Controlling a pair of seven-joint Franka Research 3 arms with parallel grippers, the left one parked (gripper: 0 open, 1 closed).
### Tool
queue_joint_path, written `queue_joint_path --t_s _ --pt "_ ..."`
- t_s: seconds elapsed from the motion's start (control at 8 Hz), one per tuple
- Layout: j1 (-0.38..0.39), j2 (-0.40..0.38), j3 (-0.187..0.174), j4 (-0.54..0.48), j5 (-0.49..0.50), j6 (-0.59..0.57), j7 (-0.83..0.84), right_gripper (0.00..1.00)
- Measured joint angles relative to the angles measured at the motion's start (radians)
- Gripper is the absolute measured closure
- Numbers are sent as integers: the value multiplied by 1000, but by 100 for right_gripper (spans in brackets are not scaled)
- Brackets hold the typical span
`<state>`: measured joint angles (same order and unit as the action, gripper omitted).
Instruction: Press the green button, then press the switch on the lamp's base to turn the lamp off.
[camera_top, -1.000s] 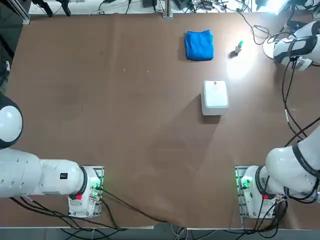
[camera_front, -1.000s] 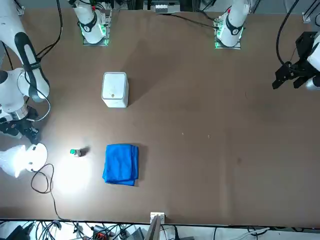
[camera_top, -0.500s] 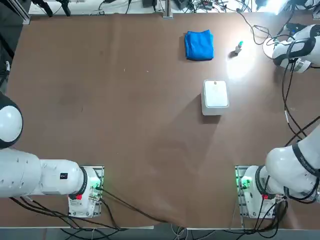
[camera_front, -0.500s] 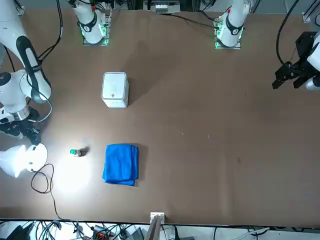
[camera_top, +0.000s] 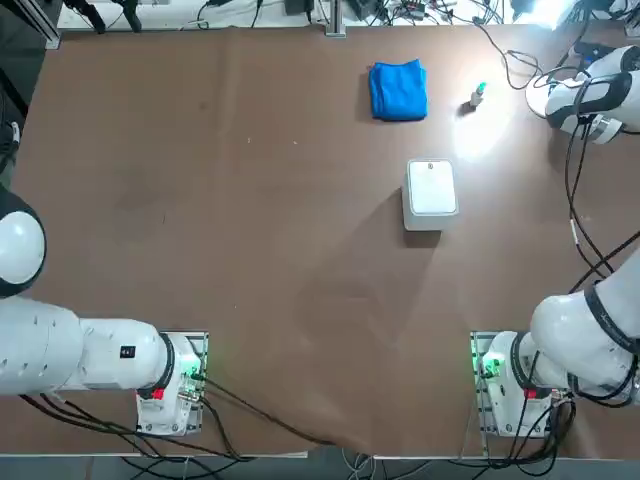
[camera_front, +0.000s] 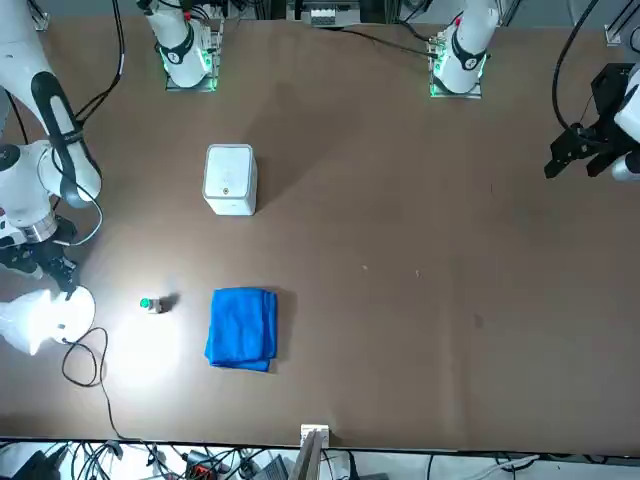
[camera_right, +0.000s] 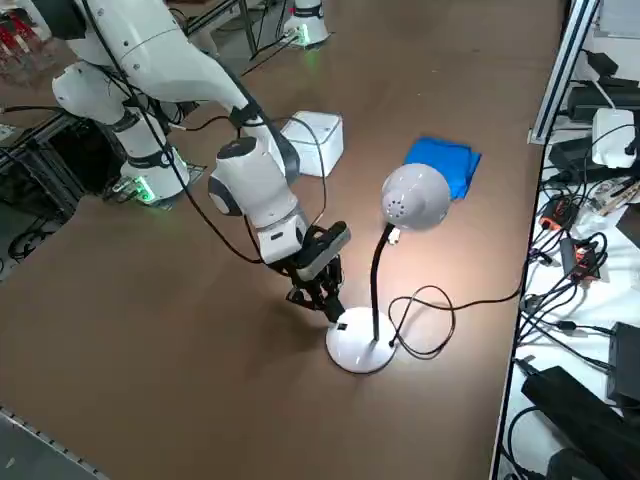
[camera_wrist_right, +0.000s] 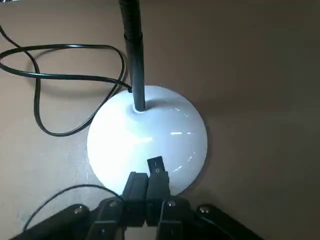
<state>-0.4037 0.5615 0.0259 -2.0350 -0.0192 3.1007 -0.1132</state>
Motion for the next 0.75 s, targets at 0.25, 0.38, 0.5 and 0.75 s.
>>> queue_joint_path --t_s 0.25,0.38,0.5,0.75 --pt "0 3 0 5 0 0 1 99" --pt "0 9 0 7 0 2 3 99" --pt "0 14 0 8 0 9 6 99" --pt "1 25 0 11 0 27 9 99"
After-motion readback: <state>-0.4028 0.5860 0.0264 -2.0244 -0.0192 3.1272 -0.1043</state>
